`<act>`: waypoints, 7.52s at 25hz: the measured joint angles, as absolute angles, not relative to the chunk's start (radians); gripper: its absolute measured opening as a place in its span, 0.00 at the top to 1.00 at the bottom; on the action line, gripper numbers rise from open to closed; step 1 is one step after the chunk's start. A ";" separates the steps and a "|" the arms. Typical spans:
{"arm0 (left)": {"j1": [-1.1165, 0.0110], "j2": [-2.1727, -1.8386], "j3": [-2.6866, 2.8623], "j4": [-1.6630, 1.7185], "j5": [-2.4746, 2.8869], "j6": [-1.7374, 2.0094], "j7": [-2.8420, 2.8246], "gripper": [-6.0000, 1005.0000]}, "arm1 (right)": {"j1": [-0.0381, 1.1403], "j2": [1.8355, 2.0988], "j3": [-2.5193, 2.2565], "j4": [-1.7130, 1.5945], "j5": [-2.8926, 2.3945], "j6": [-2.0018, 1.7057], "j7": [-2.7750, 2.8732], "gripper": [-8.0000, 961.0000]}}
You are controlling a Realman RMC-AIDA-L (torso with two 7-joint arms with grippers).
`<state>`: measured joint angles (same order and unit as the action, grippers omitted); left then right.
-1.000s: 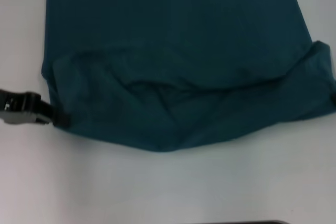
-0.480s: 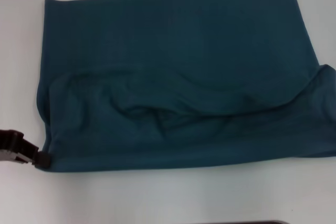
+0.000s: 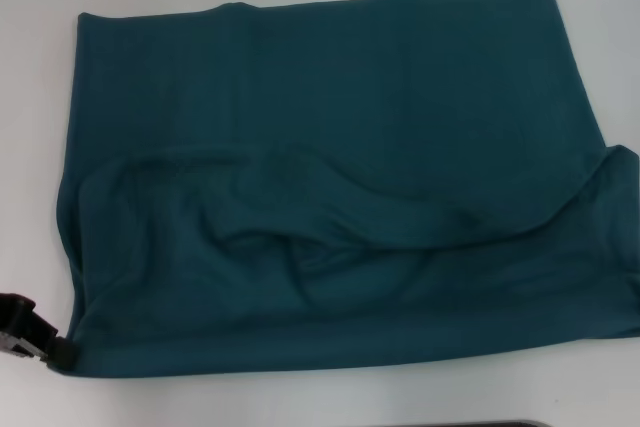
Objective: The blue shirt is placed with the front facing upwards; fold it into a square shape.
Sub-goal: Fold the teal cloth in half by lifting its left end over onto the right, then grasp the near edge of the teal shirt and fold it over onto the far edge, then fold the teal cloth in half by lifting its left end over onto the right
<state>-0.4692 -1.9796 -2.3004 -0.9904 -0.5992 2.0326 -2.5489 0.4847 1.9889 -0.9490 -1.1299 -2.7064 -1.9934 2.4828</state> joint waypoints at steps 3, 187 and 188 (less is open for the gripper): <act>-0.481 -1.979 -2.321 -0.995 -0.622 2.032 -2.524 0.98 | 0.497 1.992 -0.921 -1.137 -2.685 -1.990 2.476 0.89; -0.483 -2.115 -2.424 -0.600 -1.273 0.962 -2.472 0.12 | 0.292 1.995 -0.463 -0.623 -1.878 -1.607 1.911 0.03; -0.479 -2.113 -2.425 -0.617 -1.274 0.990 -2.472 0.12 | 0.292 1.994 -0.463 -0.623 -1.877 -1.609 1.911 0.03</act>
